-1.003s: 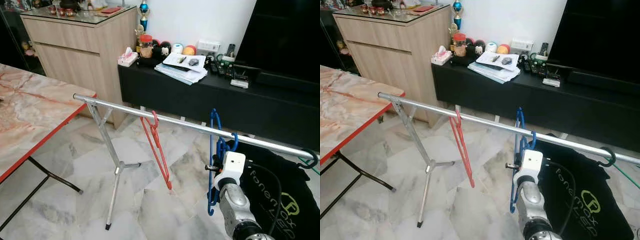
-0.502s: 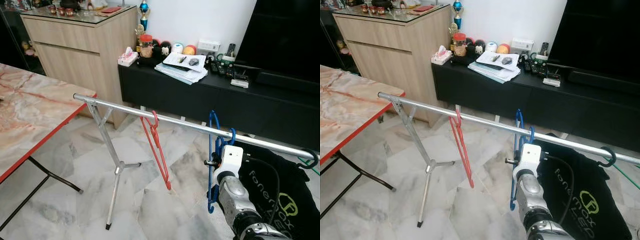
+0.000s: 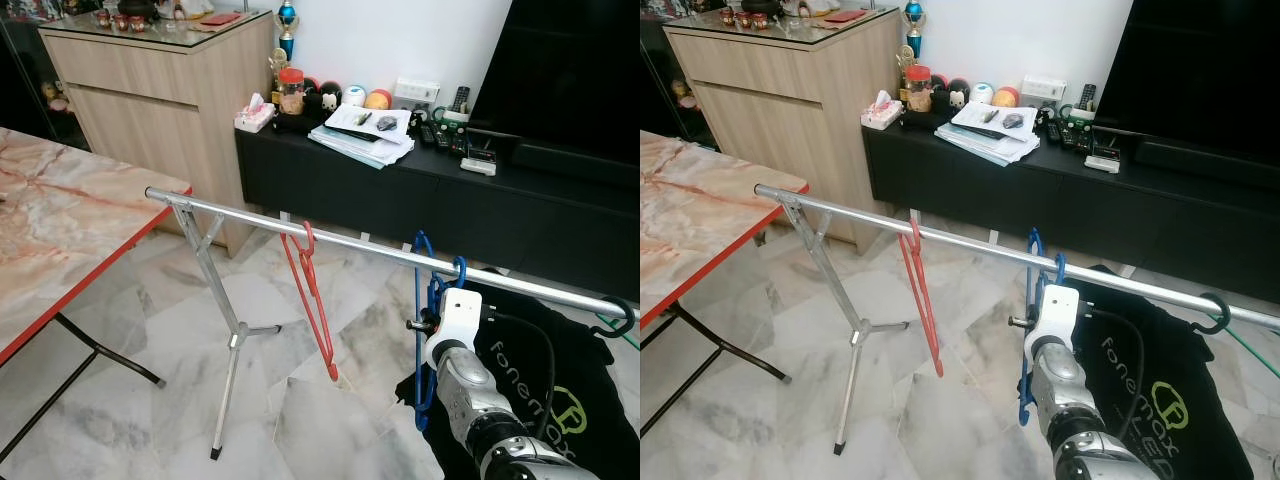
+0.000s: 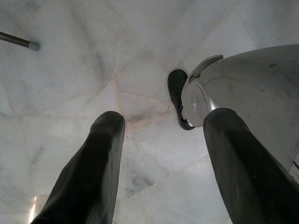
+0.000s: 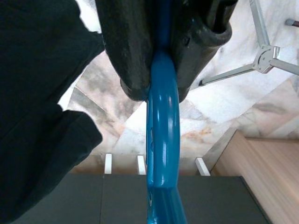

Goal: Hang hanger

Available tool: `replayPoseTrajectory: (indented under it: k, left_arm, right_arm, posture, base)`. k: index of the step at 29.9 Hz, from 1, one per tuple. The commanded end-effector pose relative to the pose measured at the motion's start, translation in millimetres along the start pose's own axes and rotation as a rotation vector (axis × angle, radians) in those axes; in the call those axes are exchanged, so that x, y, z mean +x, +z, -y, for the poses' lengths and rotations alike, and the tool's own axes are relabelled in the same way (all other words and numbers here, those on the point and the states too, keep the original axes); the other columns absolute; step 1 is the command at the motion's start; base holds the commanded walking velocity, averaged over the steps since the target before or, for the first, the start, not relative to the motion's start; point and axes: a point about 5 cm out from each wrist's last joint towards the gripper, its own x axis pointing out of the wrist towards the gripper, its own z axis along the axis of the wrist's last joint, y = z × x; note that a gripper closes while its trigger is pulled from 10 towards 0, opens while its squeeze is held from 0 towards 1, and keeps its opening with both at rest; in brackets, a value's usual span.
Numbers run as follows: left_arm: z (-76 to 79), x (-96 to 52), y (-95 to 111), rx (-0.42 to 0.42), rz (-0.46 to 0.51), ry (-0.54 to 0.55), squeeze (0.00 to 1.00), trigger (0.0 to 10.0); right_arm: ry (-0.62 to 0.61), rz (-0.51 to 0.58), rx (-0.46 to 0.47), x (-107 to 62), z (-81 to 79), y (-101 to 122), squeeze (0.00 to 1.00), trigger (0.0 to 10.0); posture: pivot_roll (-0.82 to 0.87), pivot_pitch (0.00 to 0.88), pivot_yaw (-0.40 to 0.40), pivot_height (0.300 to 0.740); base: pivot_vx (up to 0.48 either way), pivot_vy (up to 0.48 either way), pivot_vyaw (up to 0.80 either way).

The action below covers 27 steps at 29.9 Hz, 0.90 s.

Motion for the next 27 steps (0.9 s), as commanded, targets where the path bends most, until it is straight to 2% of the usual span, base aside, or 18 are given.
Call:
replayPoseTrajectory:
  k: [1, 11, 19, 27]
  left_arm:
    - [1.1, -1.8, -8.0, 0.001, -0.031, -0.001, 0.0, 10.0]
    - [0.8, -1.9, -8.4, 0.004, -0.034, -0.003, 0.0, 10.0]
    - [1.0, -2.1, -9.0, 0.005, -0.037, -0.005, 0.0, 10.0]
    - [1.5, -1.9, -9.0, 0.004, -0.036, -0.005, 0.0, 10.0]
  right_arm:
    - [0.002, -0.023, 0.002, 0.7, 0.6, 0.1, 0.0, 10.0]
    - [0.005, -0.026, -0.015, 3.6, 2.0, 11.8, 0.0, 10.0]
    - [0.017, -0.083, -0.027, 0.6, -1.7, -5.4, 0.0, 10.0]
    - [0.03, -0.083, -0.03, -1.5, -3.4, -12.6, 0.0, 10.0]
  posture:
    - [-0.02, 0.078, -0.009, 0.74]
    - [-0.02, 0.08, -0.009, 0.74]
    - [-0.02, 0.083, -0.009, 0.74]
    - [-0.02, 0.086, -0.016, 0.74]
  base:
    - [0.0, 0.0, 0.0]
    - [0.0, 0.0, 0.0]
    - [0.0, 0.0, 0.0]
    - [0.0, 0.0, 0.0]
